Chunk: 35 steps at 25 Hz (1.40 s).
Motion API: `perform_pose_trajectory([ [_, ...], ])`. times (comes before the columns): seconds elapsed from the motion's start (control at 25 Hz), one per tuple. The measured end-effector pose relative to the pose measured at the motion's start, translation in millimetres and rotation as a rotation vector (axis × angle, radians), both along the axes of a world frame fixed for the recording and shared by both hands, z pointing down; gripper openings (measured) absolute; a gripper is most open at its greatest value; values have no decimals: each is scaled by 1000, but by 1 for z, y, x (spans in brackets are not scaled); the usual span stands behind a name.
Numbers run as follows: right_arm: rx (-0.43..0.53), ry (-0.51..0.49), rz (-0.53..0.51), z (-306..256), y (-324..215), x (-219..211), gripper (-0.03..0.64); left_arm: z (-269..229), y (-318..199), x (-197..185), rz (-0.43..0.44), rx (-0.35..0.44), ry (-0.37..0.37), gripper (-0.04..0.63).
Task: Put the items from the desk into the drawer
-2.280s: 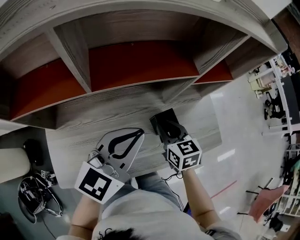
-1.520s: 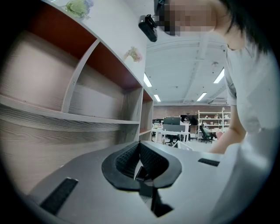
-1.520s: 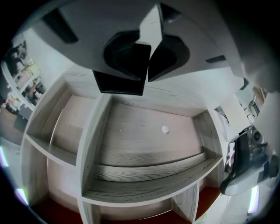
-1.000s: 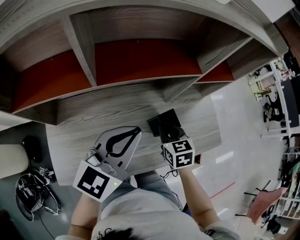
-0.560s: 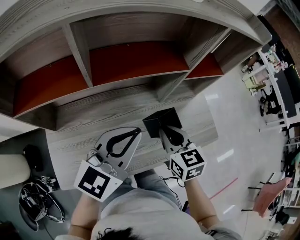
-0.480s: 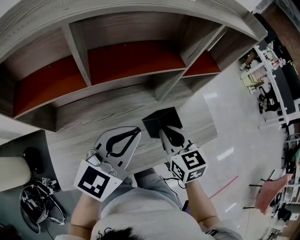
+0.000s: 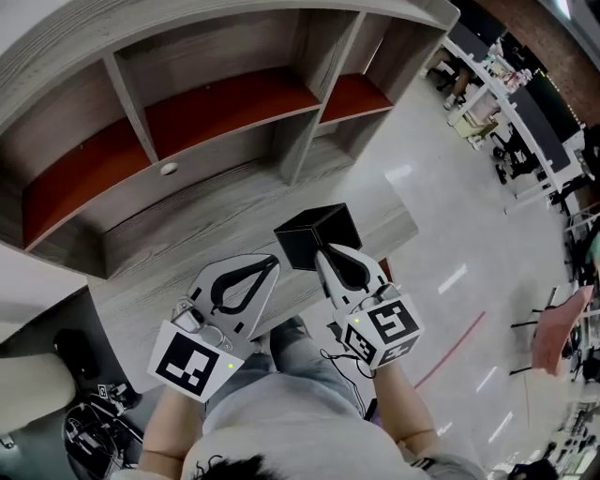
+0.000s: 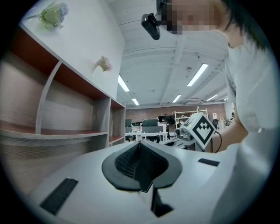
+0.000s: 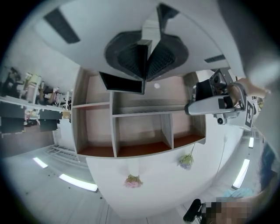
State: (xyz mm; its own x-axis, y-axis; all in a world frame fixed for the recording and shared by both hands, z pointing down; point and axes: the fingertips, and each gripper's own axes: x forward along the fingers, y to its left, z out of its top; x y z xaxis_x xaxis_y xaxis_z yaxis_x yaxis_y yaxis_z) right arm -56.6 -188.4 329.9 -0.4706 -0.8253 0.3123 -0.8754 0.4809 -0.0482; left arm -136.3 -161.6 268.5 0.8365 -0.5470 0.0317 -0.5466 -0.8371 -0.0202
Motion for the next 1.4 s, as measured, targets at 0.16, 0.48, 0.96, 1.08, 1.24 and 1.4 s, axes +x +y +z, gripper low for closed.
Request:
perform_pose_trajectory([
  [0.16, 18, -13, 101, -7, 30, 17, 37, 2, 20, 13, 93, -2, -4, 11],
  [0.48, 3, 35, 319, -8, 84, 77, 37, 3, 49, 65, 294, -26, 36, 11],
  [0.96, -39, 31, 545, 12, 125, 153, 37, 22, 63, 144, 504, -62, 39, 11],
  [1.08, -48, 20, 562, 19, 129, 168, 37, 25, 71, 164, 539, -66, 36, 11],
  [1.24, -61, 2, 562, 30, 138, 194, 37, 30, 87, 194, 573, -64, 11, 11],
  [1.4, -83, -7, 536, 45, 139, 215, 37, 35, 94, 220, 572, -85, -1, 11],
])
